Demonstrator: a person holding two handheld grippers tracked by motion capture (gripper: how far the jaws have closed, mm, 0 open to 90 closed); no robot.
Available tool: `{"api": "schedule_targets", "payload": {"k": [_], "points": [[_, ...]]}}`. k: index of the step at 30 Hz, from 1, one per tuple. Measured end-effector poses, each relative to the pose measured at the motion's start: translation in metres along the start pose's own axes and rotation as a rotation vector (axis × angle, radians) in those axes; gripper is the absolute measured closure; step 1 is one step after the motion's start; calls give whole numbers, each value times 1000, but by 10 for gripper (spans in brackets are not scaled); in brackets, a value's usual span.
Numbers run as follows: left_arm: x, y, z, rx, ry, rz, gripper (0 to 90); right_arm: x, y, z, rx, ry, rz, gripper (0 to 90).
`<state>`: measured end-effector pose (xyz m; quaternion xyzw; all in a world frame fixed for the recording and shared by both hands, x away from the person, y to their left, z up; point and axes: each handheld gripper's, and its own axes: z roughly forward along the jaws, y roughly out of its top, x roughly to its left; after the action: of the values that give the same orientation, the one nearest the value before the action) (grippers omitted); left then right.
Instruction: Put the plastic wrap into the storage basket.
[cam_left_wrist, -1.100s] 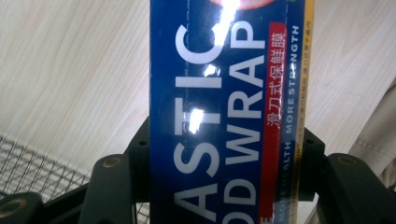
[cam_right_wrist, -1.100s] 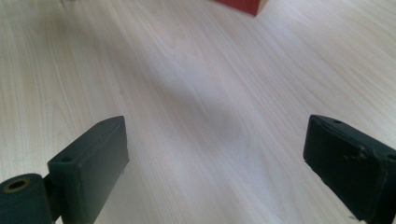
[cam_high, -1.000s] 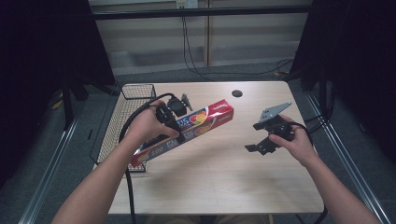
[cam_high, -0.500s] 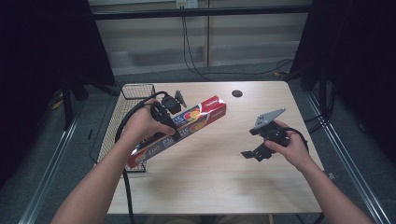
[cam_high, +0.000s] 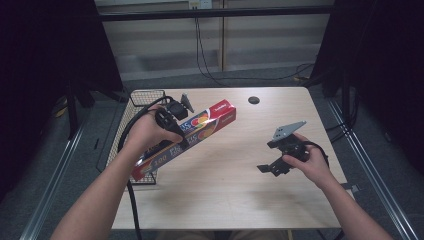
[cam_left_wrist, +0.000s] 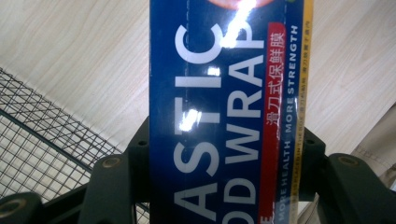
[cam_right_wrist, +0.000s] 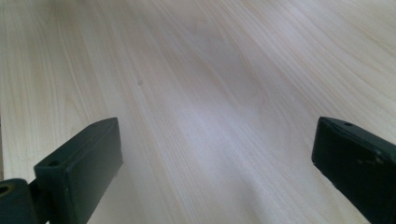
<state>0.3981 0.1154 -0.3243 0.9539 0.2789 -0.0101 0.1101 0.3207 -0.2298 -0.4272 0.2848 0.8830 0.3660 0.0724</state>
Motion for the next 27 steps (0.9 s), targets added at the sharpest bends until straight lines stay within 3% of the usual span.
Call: {"api": "schedule_targets", "payload": {"k": [6,7,9,23,25,27], "points": [[2,-5,-4,6,1,-12,428,0,-3,1,-17,-2,13,13],[2,-7,-4,-6,6,-36,428,0,-3,1,-20,-4,15,13],[5,-9,-6,3,5,-27,428,1,-5,2,-18,-4,19,14],[17,-22,-14,2,22,-83,427,6,-6,7,-21,2,-9,19],[19,-24,-15,-6,39,-111,427,7,-5,8,-25,7,-6,20],[23,-26,-15,-11,30,-127,427,7,-5,8,-26,7,-10,20]]}}
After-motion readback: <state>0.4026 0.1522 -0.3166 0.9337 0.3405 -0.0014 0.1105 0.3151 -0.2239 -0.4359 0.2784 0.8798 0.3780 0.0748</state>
